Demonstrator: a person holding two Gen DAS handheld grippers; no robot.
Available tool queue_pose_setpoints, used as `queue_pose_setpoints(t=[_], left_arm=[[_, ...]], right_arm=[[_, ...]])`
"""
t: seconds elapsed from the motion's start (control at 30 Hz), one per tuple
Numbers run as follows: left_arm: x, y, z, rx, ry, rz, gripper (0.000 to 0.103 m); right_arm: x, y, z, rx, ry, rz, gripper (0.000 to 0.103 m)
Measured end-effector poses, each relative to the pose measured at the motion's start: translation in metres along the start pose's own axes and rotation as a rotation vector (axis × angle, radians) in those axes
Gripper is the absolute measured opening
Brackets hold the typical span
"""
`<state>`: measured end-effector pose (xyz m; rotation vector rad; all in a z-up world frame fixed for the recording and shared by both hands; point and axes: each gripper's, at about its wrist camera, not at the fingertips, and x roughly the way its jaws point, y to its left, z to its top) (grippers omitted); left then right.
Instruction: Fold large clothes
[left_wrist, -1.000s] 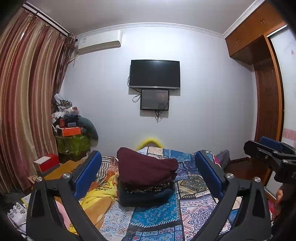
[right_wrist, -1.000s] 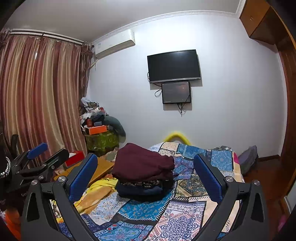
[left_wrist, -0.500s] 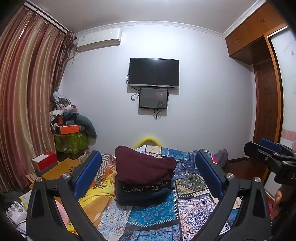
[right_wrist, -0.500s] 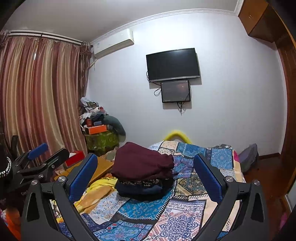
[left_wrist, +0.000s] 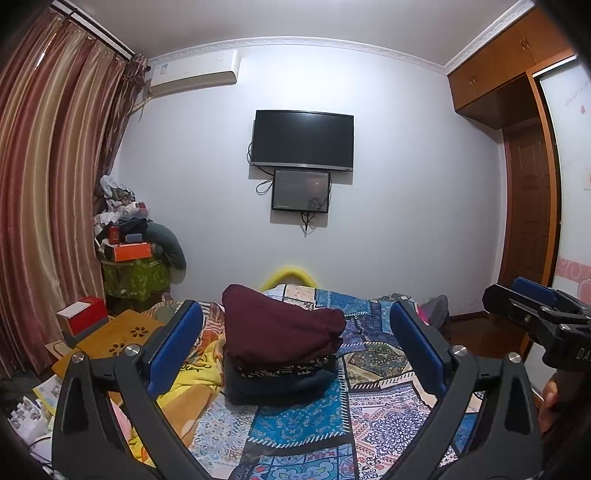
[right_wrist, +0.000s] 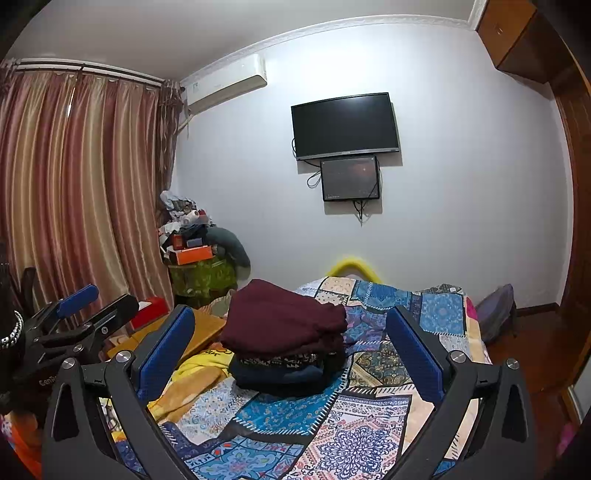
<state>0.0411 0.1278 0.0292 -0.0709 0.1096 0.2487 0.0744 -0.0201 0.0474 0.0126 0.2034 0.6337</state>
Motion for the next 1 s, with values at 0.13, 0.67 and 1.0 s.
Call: queue_pose_setpoints(t=[0.13, 0.67, 1.0], left_arm=[[-0.001, 0.002, 0.0, -0.006, -0.004, 0.005, 0.102], [0.006, 0.012, 0.001, -0.057, 0.036, -0.031, 0.102], [0.007, 0.008, -0.003, -0.043, 0.043, -0.035, 0.102]], right_arm=[[0.001, 0.0, 0.0, -0.002, 0.002, 0.0, 0.103], [0.005, 0.0, 0.0, 0.004, 0.013, 0.001, 0.103], [0.006, -0.001, -0.001, 0.004, 0.017, 0.003, 0.103]])
